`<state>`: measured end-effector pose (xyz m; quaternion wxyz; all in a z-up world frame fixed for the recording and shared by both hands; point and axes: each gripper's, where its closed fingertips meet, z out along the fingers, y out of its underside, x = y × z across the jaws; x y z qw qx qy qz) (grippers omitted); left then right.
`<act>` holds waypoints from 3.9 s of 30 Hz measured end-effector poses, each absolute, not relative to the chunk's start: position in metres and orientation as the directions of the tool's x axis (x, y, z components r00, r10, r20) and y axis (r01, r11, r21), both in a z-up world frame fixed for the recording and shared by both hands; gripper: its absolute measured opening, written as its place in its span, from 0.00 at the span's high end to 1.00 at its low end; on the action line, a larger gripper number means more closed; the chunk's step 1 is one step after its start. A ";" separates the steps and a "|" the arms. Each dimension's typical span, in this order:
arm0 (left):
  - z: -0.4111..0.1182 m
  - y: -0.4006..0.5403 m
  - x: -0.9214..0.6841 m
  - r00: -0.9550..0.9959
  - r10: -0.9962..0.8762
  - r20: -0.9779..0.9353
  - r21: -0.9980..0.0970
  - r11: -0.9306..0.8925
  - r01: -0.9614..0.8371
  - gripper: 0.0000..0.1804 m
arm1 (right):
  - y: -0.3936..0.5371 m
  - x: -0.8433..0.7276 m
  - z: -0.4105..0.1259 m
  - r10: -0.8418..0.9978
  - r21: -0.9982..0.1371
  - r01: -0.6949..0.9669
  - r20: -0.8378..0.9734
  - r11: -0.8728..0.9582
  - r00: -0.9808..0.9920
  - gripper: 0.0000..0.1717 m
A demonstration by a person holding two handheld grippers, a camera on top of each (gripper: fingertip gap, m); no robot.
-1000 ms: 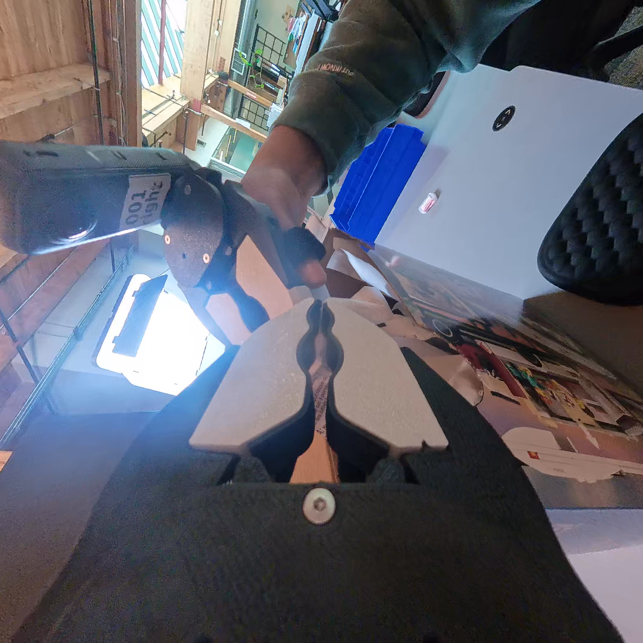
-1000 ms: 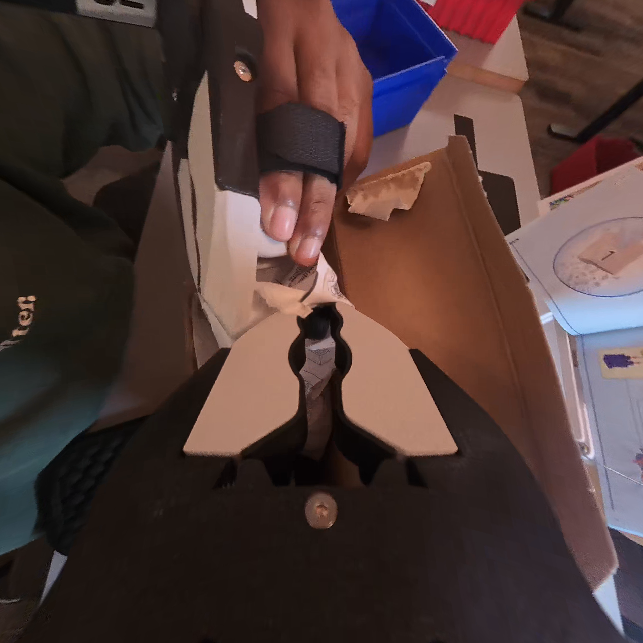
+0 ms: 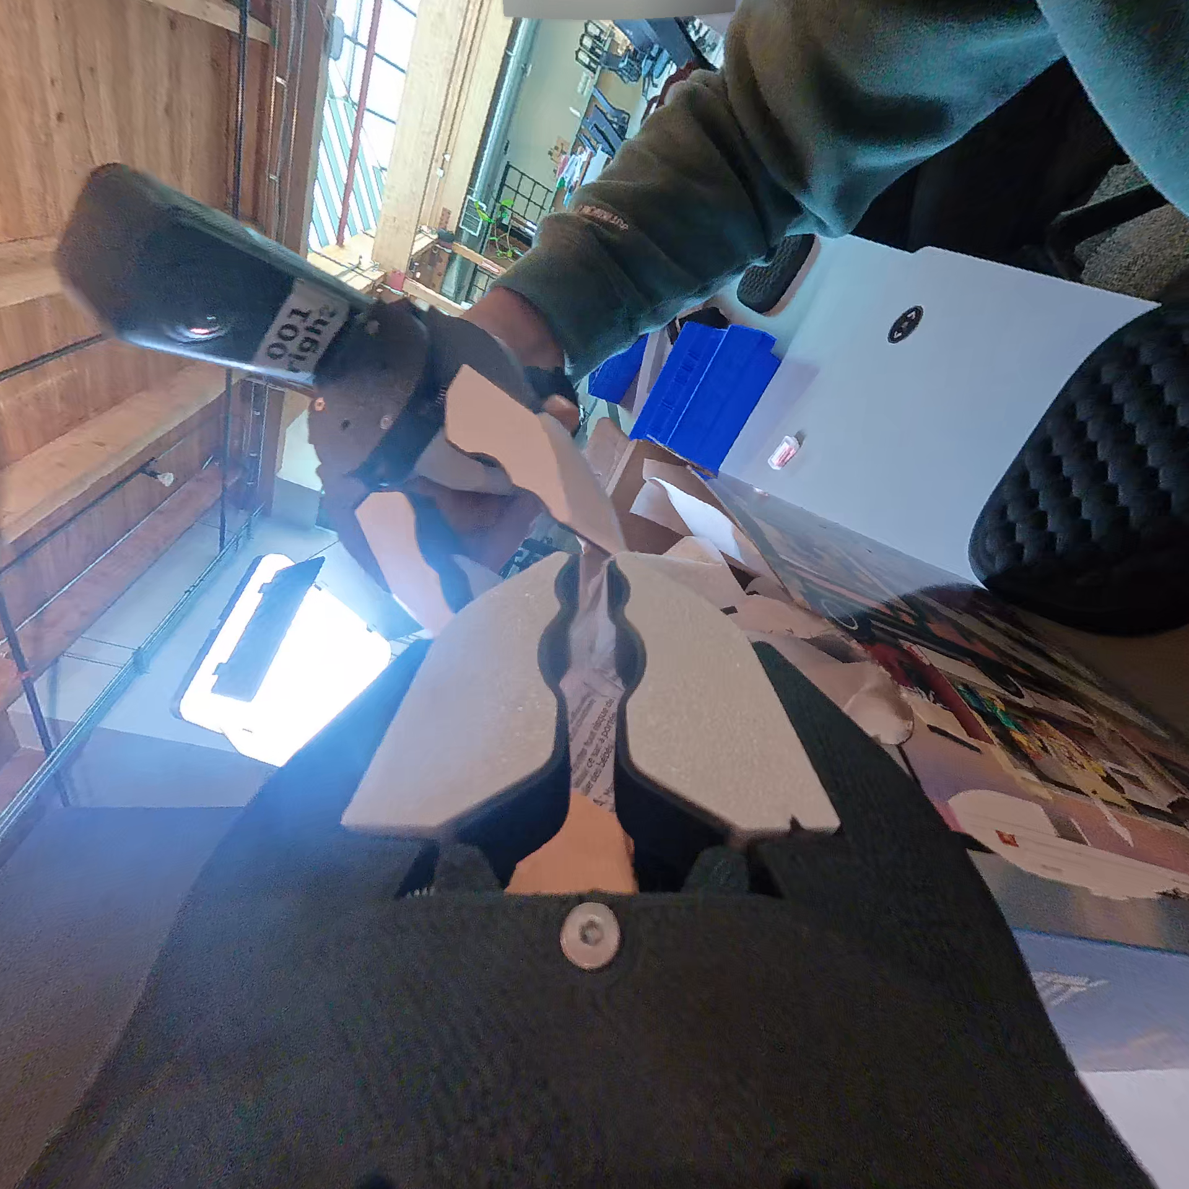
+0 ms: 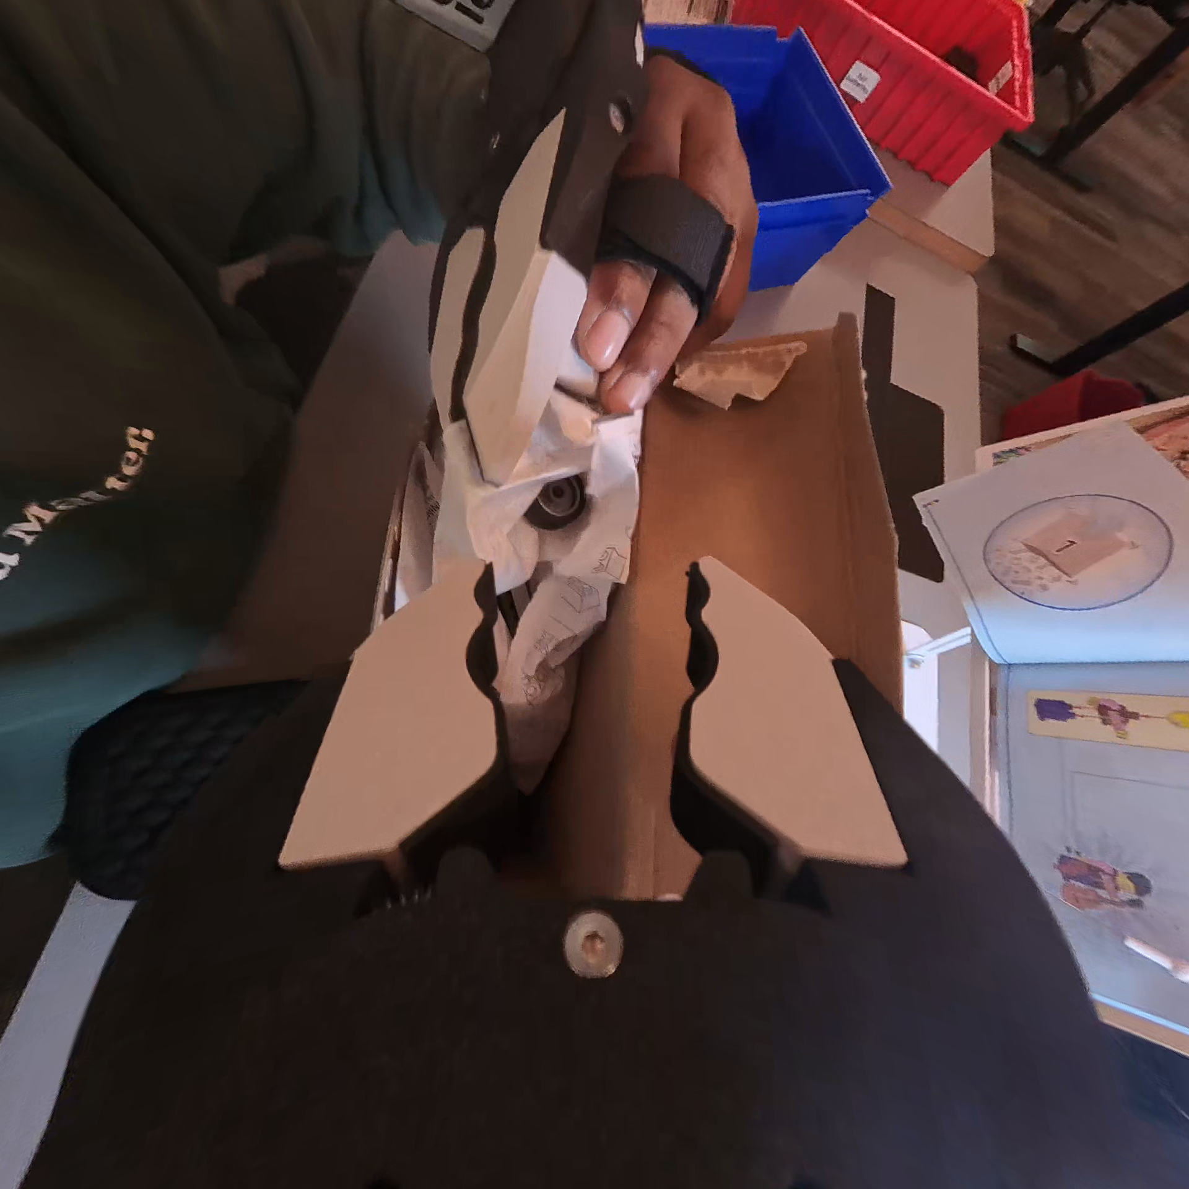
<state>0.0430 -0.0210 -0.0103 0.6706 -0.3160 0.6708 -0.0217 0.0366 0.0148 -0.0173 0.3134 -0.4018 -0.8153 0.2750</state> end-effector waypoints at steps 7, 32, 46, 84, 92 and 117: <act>0.013 -0.012 0.024 0.233 -0.621 -0.748 -0.657 0.648 -0.384 0.77 | 0.023 0.020 -0.040 0.764 -0.588 0.491 0.444 0.643 -0.468 0.74; -0.066 0.013 0.032 0.016 -0.881 -0.472 -0.325 0.158 -0.933 0.98 | -0.005 0.042 -0.053 0.856 -0.572 0.650 0.219 0.501 -0.468 0.80; -0.047 -0.062 -0.088 0.523 -0.797 -0.302 -0.918 0.096 -0.384 0.45 | 0.000 0.017 -0.084 0.824 -0.283 0.774 0.238 0.566 -0.515 0.87; -0.193 -0.014 0.001 0.545 -0.831 -0.114 -0.982 0.012 -0.187 0.29 | -0.012 0.009 -0.132 0.870 0.047 0.869 0.009 0.492 -0.493 0.96; -0.190 -0.008 0.005 0.608 -0.786 -0.112 -0.989 0.027 -0.146 0.27 | -0.014 0.010 -0.121 0.848 -0.005 0.848 0.009 0.531 -0.531 0.94; -0.187 0.118 0.115 0.735 -0.676 -0.052 -0.993 -0.041 -0.109 0.38 | 0.122 0.184 -0.186 0.873 -0.942 0.323 0.079 -0.093 0.481 0.58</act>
